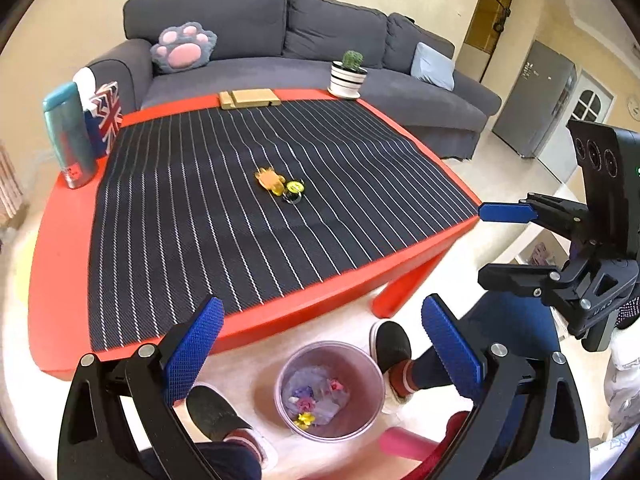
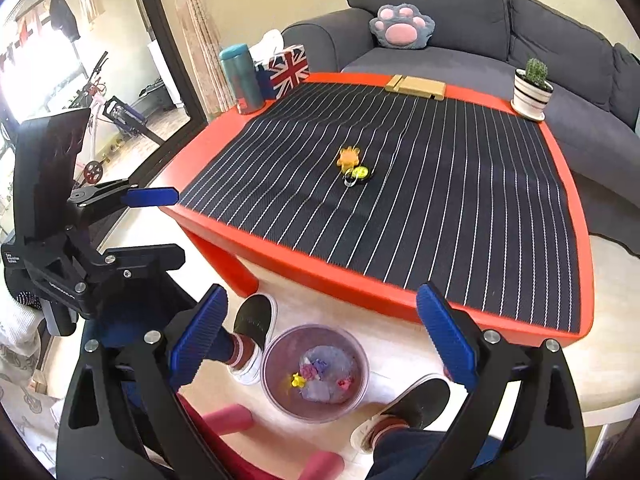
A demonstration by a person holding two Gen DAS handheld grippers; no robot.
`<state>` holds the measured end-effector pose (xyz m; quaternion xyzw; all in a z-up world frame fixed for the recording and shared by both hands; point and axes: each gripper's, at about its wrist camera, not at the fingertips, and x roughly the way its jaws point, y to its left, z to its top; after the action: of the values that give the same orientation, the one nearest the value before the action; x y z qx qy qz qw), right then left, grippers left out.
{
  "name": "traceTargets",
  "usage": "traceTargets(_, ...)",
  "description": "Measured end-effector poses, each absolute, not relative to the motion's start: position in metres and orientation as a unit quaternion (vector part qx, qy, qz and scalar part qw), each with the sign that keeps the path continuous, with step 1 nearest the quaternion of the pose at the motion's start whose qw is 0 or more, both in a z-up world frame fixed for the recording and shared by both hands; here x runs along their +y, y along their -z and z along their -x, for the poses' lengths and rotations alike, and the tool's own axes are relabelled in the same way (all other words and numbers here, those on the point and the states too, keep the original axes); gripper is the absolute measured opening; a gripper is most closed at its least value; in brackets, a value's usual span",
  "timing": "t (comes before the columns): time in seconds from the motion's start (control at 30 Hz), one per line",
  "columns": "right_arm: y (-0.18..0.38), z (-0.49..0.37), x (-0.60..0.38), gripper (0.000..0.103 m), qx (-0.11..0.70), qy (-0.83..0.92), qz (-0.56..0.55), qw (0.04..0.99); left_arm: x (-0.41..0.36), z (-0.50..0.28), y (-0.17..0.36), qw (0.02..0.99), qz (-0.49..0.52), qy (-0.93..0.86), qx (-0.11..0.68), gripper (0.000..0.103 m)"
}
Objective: Collect trash
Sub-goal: 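Grasp the yellow smiley-face keychain with the right gripper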
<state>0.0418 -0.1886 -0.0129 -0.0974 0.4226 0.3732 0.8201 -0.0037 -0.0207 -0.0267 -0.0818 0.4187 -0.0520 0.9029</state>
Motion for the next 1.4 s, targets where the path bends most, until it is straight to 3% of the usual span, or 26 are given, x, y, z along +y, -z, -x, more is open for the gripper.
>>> traceTargets(0.43,0.009,-0.111,-0.151,0.094,0.43,-0.379,0.13,0.809,0.02,-0.025,0.02,0.907,0.09,0.022,0.411,0.095)
traceTargets(1.07,0.068,-0.197,-0.059,0.093,0.486,-0.408,0.23,0.738,0.049,-0.044,0.04,0.899,0.112,0.011,0.424,0.095)
traceTargets(1.4,0.098,-0.212,-0.044,0.072,0.506,-0.399,0.254,0.722,0.058,-0.046,0.049,0.895,0.122,0.006,0.429,0.095)
